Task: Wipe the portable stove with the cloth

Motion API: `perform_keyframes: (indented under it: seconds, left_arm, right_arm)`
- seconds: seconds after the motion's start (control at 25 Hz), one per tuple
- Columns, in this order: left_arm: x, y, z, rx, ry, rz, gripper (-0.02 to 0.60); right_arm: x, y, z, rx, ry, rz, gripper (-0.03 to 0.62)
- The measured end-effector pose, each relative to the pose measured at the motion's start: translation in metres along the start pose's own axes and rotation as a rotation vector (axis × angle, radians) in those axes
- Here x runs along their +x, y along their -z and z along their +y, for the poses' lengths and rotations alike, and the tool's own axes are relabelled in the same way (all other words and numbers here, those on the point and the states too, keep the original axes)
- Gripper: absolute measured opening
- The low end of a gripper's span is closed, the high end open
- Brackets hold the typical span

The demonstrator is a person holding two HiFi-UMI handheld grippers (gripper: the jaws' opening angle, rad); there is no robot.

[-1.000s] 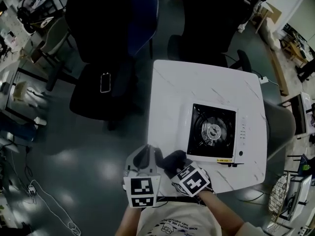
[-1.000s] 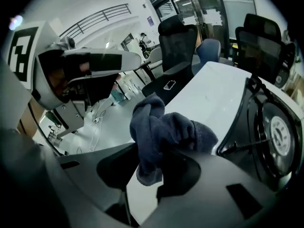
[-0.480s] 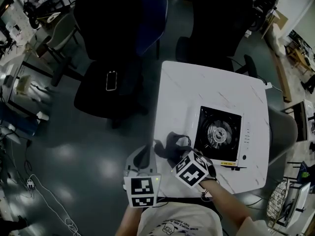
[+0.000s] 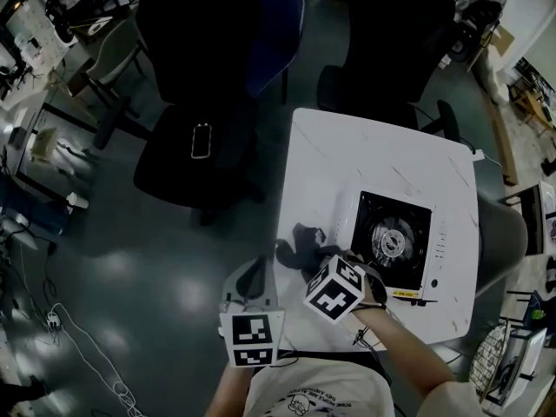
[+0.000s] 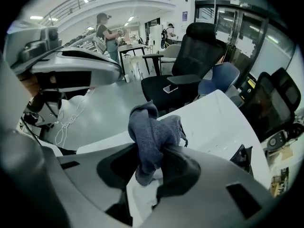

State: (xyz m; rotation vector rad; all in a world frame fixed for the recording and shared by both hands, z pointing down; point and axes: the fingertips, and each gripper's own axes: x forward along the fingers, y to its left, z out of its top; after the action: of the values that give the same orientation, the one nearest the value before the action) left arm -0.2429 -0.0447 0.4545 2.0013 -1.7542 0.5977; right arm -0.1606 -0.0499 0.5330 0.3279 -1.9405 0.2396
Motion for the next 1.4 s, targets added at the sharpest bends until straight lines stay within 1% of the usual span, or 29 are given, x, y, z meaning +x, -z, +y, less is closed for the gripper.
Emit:
perform_keyframes:
  seconds: [0.12, 0.28, 0.36, 0.48, 0.64, 0.8, 0.96, 1.08, 1.24, 1.4]
  left_arm:
    - [0.002, -0.001, 0.001, 0.001, -0.004, 0.002, 0.021]
    - [0.007, -0.002, 0.002, 0.001, -0.007, 0.004, 0.023]
    - [0.010, -0.003, 0.001, 0.002, -0.005, 0.006, 0.023]
    - [0.014, -0.004, 0.000, 0.002, -0.001, 0.009, 0.023]
    - [0.021, -0.010, -0.004, 0.007, 0.008, 0.005, 0.021]
    - [0.028, -0.016, -0.009, 0.019, 0.024, 0.000, 0.021]
    - [0.036, -0.020, -0.017, 0.034, 0.048, -0.016, 0.023]
    - [0.039, -0.025, -0.029, 0.051, 0.069, -0.040, 0.021]
    - [0.040, -0.030, -0.045, 0.078, 0.091, -0.066, 0.023]
    - [0.036, -0.034, -0.052, 0.084, 0.089, -0.083, 0.021]
  right_arm:
    - [0.002, 0.001, -0.020, -0.006, 0.033, 0.021, 0.129]
    - [0.004, 0.003, -0.049, 0.012, 0.071, 0.032, 0.129]
    - [0.003, 0.001, -0.063, 0.035, 0.090, 0.025, 0.129]
    - [-0.004, -0.003, -0.083, 0.100, 0.113, -0.012, 0.129]
    - [-0.026, -0.012, -0.107, 0.233, 0.144, -0.118, 0.129]
    - [-0.060, -0.024, -0.123, 0.314, 0.226, -0.238, 0.129]
    - [-0.085, -0.032, -0.118, 0.395, 0.257, -0.382, 0.129]
    - [-0.098, -0.030, -0.111, 0.431, 0.280, -0.469, 0.129]
    - [-0.111, -0.022, -0.103, 0.465, 0.321, -0.548, 0.129]
    - [-0.126, -0.014, -0.094, 0.501, 0.354, -0.611, 0.129]
